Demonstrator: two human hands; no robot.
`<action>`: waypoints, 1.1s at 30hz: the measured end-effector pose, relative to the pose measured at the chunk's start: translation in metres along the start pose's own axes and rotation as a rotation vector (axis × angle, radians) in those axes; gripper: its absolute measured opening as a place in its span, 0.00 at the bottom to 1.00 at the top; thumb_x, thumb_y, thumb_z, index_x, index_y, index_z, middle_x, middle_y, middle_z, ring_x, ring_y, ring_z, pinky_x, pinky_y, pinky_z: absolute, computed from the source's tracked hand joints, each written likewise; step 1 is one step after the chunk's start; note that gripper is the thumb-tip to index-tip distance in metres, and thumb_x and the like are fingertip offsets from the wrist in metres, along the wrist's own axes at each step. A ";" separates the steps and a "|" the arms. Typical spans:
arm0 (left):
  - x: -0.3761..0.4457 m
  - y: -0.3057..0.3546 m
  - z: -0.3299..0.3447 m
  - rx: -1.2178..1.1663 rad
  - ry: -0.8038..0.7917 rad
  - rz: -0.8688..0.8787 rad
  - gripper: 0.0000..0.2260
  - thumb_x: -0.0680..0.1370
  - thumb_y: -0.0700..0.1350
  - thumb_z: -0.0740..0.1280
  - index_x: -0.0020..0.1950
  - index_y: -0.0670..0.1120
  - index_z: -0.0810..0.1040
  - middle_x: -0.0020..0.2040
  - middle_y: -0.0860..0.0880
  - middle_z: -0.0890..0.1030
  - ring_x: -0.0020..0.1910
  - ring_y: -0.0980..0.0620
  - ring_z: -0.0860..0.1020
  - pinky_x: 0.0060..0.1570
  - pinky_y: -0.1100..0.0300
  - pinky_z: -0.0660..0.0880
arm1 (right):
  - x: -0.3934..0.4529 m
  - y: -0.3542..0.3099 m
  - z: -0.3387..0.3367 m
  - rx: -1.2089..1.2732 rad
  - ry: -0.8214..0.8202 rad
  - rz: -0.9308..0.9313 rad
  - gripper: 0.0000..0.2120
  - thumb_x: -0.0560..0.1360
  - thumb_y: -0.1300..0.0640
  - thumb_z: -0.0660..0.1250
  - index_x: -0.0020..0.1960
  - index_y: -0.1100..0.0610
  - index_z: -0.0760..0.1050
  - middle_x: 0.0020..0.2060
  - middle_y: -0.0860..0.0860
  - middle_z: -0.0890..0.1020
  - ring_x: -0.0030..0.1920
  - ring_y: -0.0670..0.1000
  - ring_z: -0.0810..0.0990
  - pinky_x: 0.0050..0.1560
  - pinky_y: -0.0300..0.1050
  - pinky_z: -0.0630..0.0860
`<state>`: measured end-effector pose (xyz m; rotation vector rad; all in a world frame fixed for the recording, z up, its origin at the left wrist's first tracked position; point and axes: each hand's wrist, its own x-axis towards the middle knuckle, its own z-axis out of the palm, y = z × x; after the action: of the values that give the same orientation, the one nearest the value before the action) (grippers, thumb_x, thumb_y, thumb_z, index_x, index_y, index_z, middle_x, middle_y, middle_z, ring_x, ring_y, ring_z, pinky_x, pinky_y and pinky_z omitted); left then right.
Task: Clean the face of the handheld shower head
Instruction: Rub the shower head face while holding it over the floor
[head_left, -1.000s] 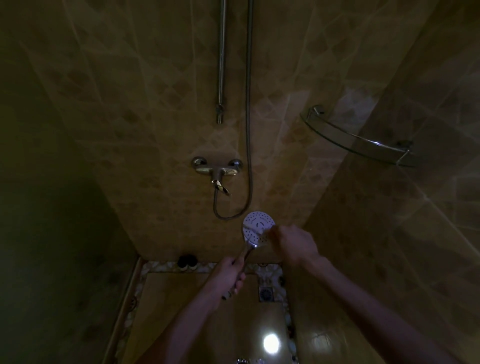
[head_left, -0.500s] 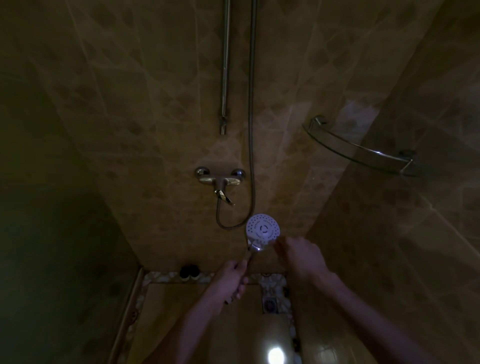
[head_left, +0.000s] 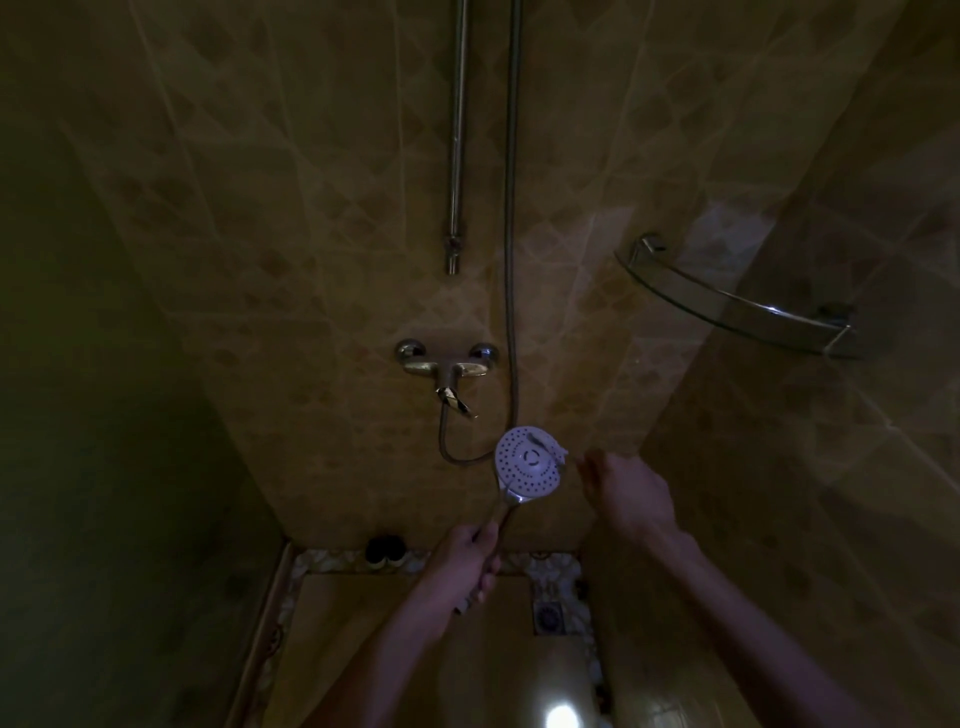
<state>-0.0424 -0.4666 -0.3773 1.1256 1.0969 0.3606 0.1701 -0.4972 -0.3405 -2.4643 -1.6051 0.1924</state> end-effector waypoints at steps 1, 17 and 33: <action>0.000 0.001 0.000 0.001 -0.001 -0.004 0.12 0.81 0.50 0.58 0.48 0.43 0.74 0.33 0.49 0.73 0.24 0.57 0.69 0.25 0.62 0.65 | 0.007 0.004 -0.003 0.000 0.039 0.042 0.16 0.80 0.43 0.52 0.47 0.51 0.74 0.39 0.51 0.81 0.40 0.53 0.81 0.40 0.49 0.78; 0.009 0.003 -0.002 0.000 0.001 -0.008 0.14 0.81 0.51 0.58 0.42 0.43 0.72 0.28 0.50 0.72 0.22 0.55 0.68 0.23 0.62 0.64 | 0.011 -0.004 -0.001 0.054 -0.025 -0.008 0.15 0.81 0.45 0.53 0.49 0.51 0.75 0.38 0.48 0.79 0.40 0.50 0.81 0.39 0.47 0.78; 0.014 -0.004 -0.009 0.006 0.006 -0.026 0.13 0.82 0.50 0.57 0.42 0.45 0.72 0.29 0.50 0.73 0.22 0.56 0.69 0.24 0.61 0.65 | -0.017 -0.037 0.021 -0.066 -0.142 -0.207 0.14 0.81 0.43 0.49 0.50 0.46 0.71 0.41 0.49 0.80 0.39 0.48 0.80 0.42 0.48 0.79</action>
<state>-0.0445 -0.4531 -0.3877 1.1156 1.1175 0.3408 0.1259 -0.4960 -0.3528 -2.3571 -1.9407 0.2927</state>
